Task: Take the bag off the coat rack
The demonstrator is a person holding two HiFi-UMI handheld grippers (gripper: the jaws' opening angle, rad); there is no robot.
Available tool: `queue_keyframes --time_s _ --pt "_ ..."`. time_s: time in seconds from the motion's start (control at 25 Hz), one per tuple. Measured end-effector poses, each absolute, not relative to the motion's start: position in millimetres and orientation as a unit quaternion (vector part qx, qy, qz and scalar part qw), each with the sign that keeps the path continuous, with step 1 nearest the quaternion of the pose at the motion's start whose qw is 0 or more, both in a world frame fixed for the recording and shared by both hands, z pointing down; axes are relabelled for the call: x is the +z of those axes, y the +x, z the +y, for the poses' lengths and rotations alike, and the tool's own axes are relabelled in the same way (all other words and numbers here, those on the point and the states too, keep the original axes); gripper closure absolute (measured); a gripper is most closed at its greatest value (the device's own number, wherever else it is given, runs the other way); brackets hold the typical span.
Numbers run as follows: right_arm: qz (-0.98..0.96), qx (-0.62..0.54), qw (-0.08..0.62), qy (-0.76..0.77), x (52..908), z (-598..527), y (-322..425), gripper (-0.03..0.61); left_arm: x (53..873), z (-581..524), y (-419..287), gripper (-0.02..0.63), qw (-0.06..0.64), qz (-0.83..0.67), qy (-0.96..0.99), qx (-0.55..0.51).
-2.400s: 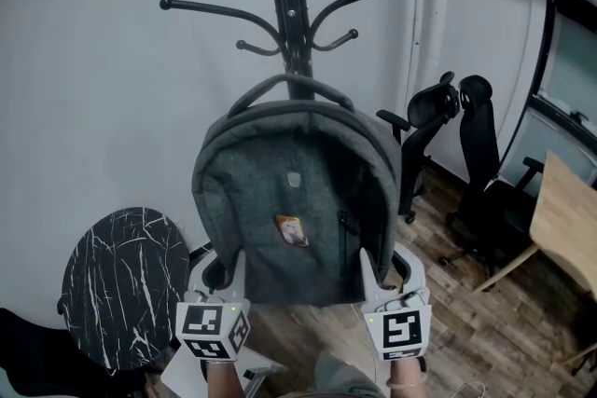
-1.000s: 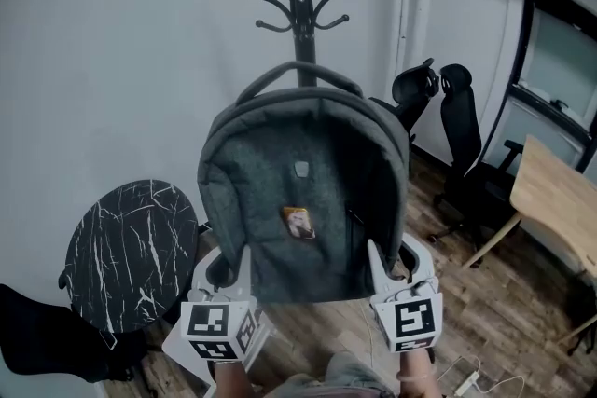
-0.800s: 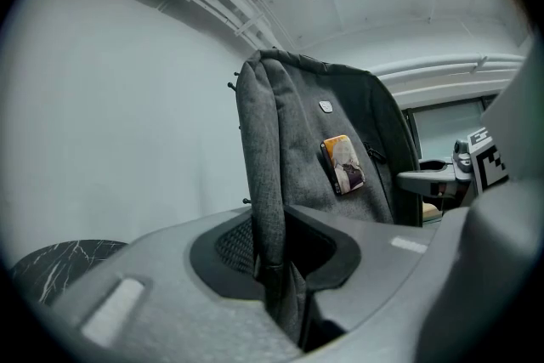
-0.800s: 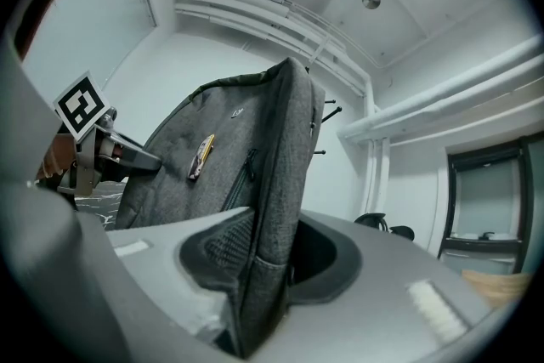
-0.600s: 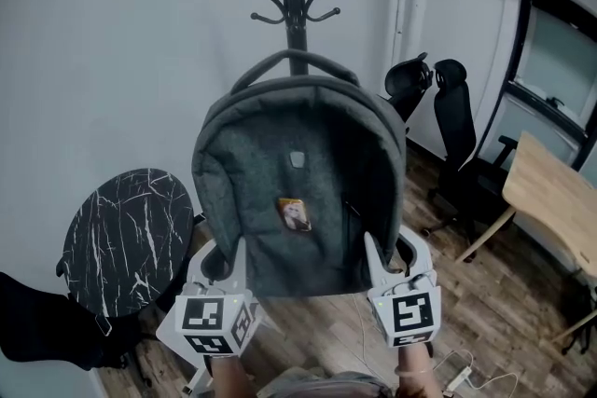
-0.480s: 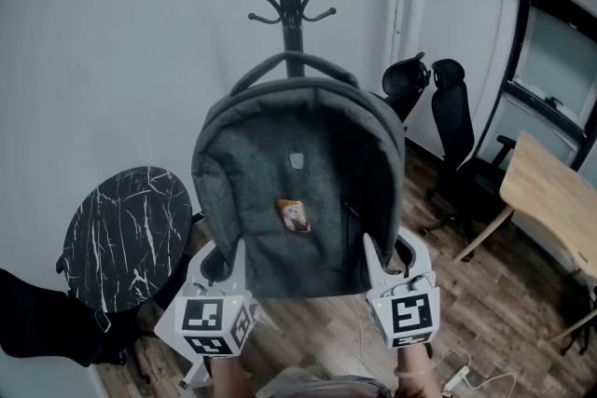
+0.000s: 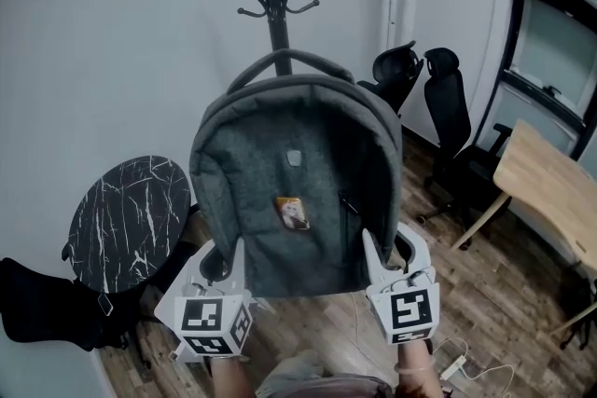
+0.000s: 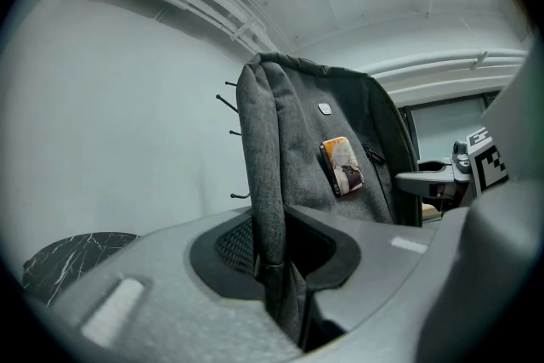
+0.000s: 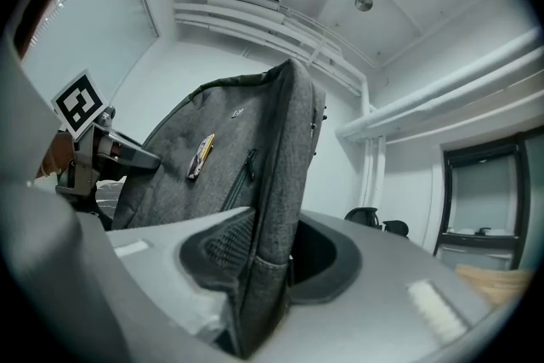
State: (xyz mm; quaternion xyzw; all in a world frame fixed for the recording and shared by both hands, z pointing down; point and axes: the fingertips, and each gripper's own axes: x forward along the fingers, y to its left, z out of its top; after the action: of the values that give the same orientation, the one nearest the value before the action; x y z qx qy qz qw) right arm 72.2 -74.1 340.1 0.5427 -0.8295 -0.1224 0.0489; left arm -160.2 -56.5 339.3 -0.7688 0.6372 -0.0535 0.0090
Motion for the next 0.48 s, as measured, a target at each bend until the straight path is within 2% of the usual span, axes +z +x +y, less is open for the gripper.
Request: queue_keyframes --time_s 0.48 --pt "-0.833 -0.116 0.047 0.539 347.4 -22.2 95.5 0.466 344.5 0.4 -135.6 0.543 0.006 0.642 -0.764 -0.063"
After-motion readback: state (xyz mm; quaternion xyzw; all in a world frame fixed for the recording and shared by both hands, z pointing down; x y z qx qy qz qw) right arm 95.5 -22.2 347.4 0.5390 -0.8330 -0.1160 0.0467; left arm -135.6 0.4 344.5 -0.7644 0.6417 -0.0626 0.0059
